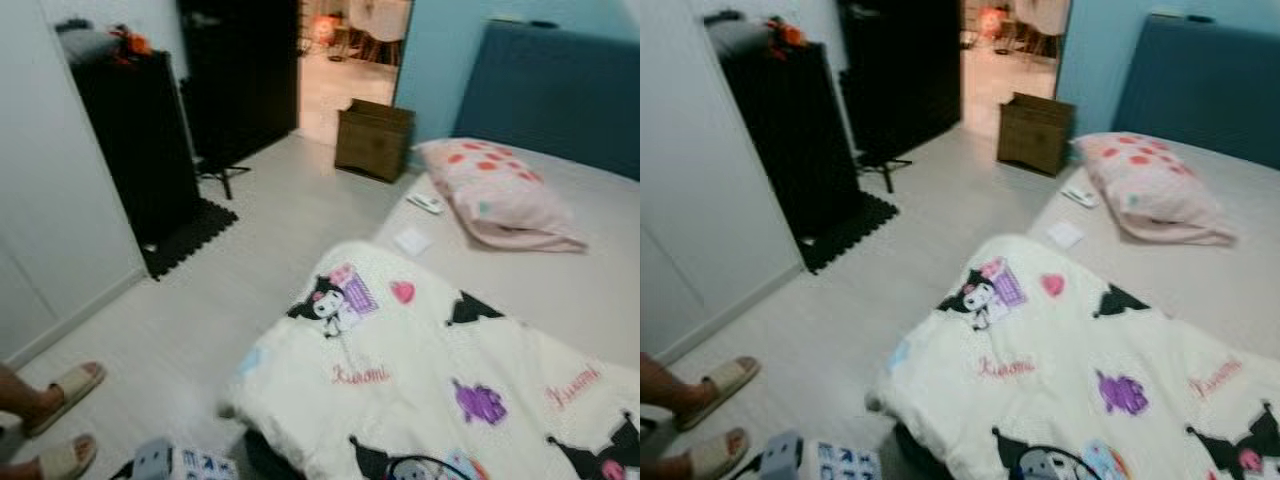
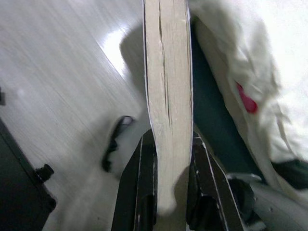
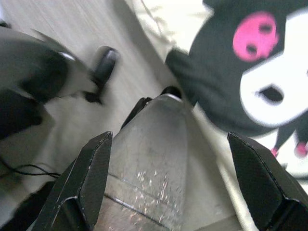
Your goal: Clean up the room
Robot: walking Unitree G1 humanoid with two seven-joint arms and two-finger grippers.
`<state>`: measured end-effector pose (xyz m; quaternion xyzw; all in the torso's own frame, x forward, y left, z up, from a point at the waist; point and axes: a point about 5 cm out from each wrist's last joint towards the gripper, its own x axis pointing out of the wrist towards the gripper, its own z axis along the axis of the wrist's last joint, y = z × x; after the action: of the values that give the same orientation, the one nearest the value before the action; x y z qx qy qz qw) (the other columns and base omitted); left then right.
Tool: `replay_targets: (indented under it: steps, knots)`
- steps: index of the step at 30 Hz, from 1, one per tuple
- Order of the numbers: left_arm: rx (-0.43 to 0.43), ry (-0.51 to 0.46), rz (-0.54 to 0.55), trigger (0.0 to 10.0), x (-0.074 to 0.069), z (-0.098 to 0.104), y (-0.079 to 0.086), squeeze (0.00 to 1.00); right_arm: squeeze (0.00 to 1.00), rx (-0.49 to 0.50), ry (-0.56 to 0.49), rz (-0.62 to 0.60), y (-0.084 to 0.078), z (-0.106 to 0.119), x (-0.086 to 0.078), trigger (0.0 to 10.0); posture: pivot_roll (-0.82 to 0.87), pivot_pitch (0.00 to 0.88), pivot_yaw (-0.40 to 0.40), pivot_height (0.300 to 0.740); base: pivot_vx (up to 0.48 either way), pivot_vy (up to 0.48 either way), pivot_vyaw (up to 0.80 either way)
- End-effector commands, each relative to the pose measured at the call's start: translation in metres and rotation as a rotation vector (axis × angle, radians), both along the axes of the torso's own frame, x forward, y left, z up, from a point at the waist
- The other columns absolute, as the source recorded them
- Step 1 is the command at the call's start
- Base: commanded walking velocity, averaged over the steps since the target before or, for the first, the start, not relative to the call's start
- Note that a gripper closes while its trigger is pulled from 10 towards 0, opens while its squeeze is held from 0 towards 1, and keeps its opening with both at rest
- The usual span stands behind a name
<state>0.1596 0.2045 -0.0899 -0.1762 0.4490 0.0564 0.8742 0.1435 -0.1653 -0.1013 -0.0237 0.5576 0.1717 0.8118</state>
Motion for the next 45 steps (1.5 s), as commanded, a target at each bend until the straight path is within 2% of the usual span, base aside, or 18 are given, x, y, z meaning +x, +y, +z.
replay_targets:
  steps: [1,22,28,33,40,42,45]
  knots:
    - [-0.017,0.045,-0.021,10.0,-0.009,-0.005,-0.004,0.00,0.00,0.012,0.000,0.001,0.004,0.000,0.001,10.0,0.11,0.000,-0.090,0.739,0.000,0.000,0.76]
    - [-0.016,0.038,-0.018,10.0,-0.007,-0.004,-0.005,0.00,0.00,0.027,-0.008,0.044,0.004,0.003,0.008,10.0,0.12,0.000,-0.097,0.739,0.000,0.000,0.76]
    - [-0.018,0.029,-0.006,10.0,-0.005,-0.003,-0.004,0.00,0.00,-0.010,-0.042,0.032,0.001,0.005,0.012,10.0,0.12,0.000,-0.095,0.739,0.000,0.000,0.75]
    - [-0.012,0.023,-0.008,10.0,-0.003,-0.002,-0.002,0.00,0.00,-0.032,-0.051,0.008,0.001,0.005,0.015,10.0,0.11,0.000,-0.087,0.739,0.000,0.000,0.00]
    - [-0.013,0.013,-0.005,10.0,-0.001,-0.001,-0.001,0.00,0.00,-0.023,-0.050,0.029,0.005,0.005,0.016,10.0,0.12,0.000,-0.091,0.739,0.363,0.000,0.00]
    - [-0.015,0.010,-0.002,10.0,0.000,0.000,0.000,0.00,0.00,-0.021,-0.048,0.071,0.010,0.005,0.016,10.0,0.13,0.000,-0.087,0.739,0.394,0.000,0.80]
    - [-0.016,0.011,-0.002,10.0,-0.001,-0.001,0.000,0.00,0.00,-0.009,-0.059,0.059,0.013,0.005,0.017,10.0,0.13,0.000,-0.086,0.739,0.402,0.000,0.80]
